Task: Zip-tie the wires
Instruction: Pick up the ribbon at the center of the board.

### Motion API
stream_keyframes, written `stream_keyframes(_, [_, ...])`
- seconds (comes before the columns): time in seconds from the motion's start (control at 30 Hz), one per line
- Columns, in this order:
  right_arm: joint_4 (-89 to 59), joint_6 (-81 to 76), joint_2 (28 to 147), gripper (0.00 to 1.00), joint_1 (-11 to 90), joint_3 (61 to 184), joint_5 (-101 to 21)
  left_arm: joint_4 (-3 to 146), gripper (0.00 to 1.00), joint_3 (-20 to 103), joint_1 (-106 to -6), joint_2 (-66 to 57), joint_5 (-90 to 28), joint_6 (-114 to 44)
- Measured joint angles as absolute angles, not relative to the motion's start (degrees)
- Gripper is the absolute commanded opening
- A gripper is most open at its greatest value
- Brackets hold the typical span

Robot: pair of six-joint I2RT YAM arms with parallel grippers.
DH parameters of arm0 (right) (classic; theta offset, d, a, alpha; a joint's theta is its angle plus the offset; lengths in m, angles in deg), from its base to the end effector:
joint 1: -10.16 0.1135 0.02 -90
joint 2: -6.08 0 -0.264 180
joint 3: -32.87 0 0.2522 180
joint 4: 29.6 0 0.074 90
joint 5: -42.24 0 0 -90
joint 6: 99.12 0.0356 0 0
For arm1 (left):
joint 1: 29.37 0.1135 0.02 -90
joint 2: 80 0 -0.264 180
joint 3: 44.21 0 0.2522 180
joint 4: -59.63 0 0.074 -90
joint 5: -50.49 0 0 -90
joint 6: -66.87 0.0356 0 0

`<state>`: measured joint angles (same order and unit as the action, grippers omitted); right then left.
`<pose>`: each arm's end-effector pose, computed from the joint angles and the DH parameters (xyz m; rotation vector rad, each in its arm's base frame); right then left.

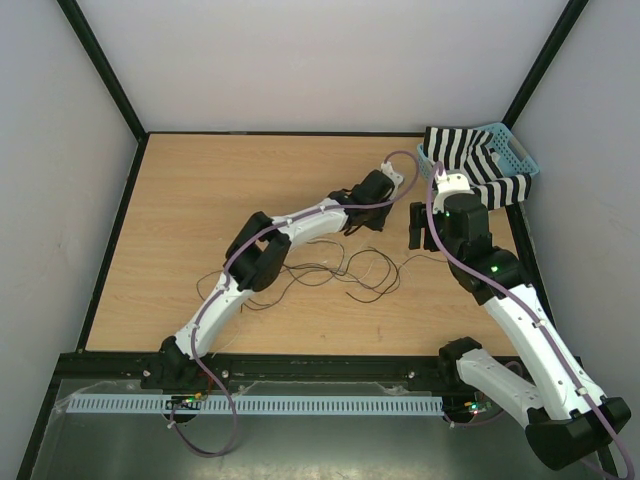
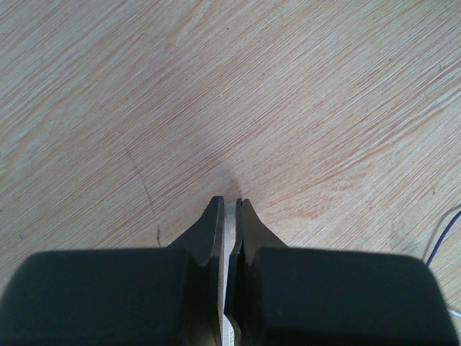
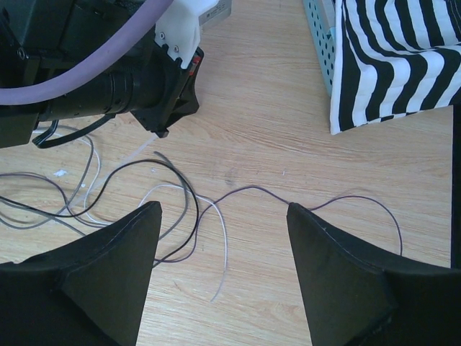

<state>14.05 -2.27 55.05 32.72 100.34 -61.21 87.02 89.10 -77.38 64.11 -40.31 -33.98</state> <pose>0.1733 0.0630 0.3465 -0.1245 1.9943 0.0940 0.3802 -0.4217 0.1532 0.7233 2.1760 -0.5333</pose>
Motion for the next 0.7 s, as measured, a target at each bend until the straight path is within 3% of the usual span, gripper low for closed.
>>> stream_keyframes(0.23, [14.01,-1.68,55.16,0.82,32.72,100.34,-61.10,87.19,0.00,83.04,-75.15,59.54,-39.30,-33.83])
stream_keyframes(0.37, [13.29,-1.57,55.20,0.86,32.70,100.21,-61.12,86.19,0.00,77.38,-71.77,52.86,-38.87,-34.97])
stream_keyframes(0.7, [5.14,-1.62,55.90,1.00,32.70,96.76,-58.63,72.74,0.00,76.81,-66.61,35.37,-37.51,-41.02])
